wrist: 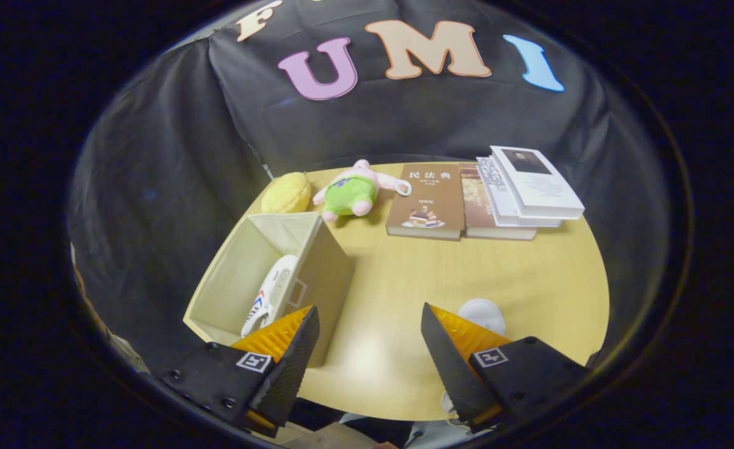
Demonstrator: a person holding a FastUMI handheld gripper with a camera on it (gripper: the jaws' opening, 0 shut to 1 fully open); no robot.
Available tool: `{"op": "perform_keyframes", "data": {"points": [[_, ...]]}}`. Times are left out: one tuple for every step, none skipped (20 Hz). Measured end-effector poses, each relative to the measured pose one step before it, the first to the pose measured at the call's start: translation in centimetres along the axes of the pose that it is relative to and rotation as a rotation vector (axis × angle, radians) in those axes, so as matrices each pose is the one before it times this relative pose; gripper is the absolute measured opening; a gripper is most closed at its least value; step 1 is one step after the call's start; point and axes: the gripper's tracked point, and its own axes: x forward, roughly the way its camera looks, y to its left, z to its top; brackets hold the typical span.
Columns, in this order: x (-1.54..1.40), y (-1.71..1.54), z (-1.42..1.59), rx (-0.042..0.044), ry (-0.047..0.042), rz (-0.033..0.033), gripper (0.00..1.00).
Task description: Open the storage box then place both shoes into the box .Put the left shoe in first, then the right shoe, with the right side of both shoes facing outward in a uniform manner.
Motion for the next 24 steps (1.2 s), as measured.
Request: {"op": "perform_keyframes", "data": {"points": [[-0.069, -1.217, -0.313, -0.0017, 0.00629, -0.01137, 1.0], [-0.139, -1.11, -0.315, -0.00175, 0.00669, -0.01223, 1.0], [0.009, -1.23, -0.365, 0.00005, 0.00752, -0.01134, 1.0], [-0.004, -1.161, -0.447, 0.00114, 0.00957, -0.01186, 1.0], [0.198, -1.047, -0.539, -0.00024, 0.01168, -0.00969, 1.0], [0.202, -1.054, -0.521, 0.00039, 0.01206, -0.0103, 1.0], [0.158, -0.977, -0.612, -0.00097, 0.01305, -0.00837, 1.0], [0.111, -0.931, -0.539, -0.00208, 0.01347, -0.00997, 1.0], [0.202, -0.808, -0.579, -0.00113, 0.01211, -0.00585, 1.0], [0.111, -0.658, -0.485, 0.00201, 0.01275, -0.00221, 1.0], [0.152, -0.699, -0.559, 0.00247, 0.01048, -0.002, 1.0], [0.311, -0.705, -0.445, -0.0006, 0.00976, -0.00523, 1.0], [0.371, -0.804, -0.592, -0.00441, 0.01329, -0.00733, 1.0], [0.371, -0.634, -0.54, -0.00535, 0.01246, -0.00467, 1.0], [0.284, -0.491, -0.696, -0.00638, 0.01741, -0.00158, 1.0], [0.434, -0.53, -0.659, -0.00827, 0.01719, -0.00396, 1.0], [0.538, -0.55, -0.68, -0.0134, 0.01983, -0.00714, 1.0], [0.534, -0.52, -0.711, -0.01593, 0.02098, -0.00666, 1.0], [0.649, -0.256, -0.773, -0.0151, 0.02123, -0.00019, 1.0], [0.6, -0.224, -0.7, -0.0124, 0.02021, -0.00116, 1.0], [0.649, -0.225, -0.686, -0.00838, 0.02174, 0.00022, 1.0], [0.532, -0.074, -0.619, -0.00588, 0.02004, 0.00375, 1.0], [0.556, -0.123, -0.421, -0.00695, 0.01518, 0.0023, 1.0], [0.507, -0.034, -0.319, -0.00655, 0.01322, 0.00247, 1.0]]}}
